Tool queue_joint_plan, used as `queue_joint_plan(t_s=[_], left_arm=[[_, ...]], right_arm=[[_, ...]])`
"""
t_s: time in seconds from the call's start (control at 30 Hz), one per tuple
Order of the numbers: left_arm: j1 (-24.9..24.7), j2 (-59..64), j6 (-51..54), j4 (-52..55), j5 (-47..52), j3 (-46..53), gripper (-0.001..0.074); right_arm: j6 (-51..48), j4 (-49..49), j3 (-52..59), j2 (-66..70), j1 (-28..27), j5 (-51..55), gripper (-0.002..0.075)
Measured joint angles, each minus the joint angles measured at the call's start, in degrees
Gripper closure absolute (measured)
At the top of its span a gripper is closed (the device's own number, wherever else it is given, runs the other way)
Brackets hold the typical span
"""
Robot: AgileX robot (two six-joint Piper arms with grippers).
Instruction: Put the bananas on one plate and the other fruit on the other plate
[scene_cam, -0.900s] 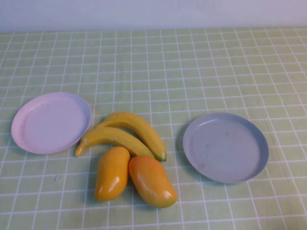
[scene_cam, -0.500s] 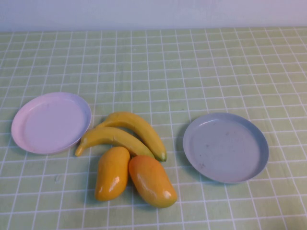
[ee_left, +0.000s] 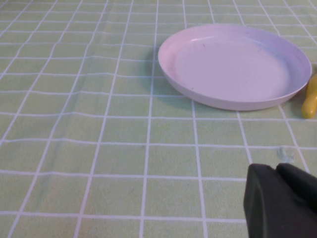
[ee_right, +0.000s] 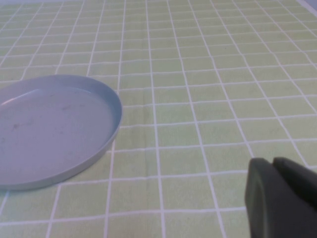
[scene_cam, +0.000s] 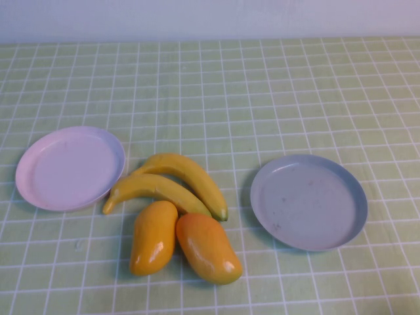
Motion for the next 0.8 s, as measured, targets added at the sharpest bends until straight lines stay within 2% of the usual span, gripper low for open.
queue_joint_plan(t_s=[0.53, 0.8], left_arm=[[0.0, 0.0, -0.6, 0.0, 0.0, 0.0, 0.0736], [0.0, 0.0, -9.9, -8.1, -6.0, 0.0, 0.0736]], right_arm=[[0.0, 0.0, 0.0, -0.3, 0.0, 0.0, 0.0741], [0.0, 0.0, 0.0, -0.3, 0.0, 0.0, 0.0741]])
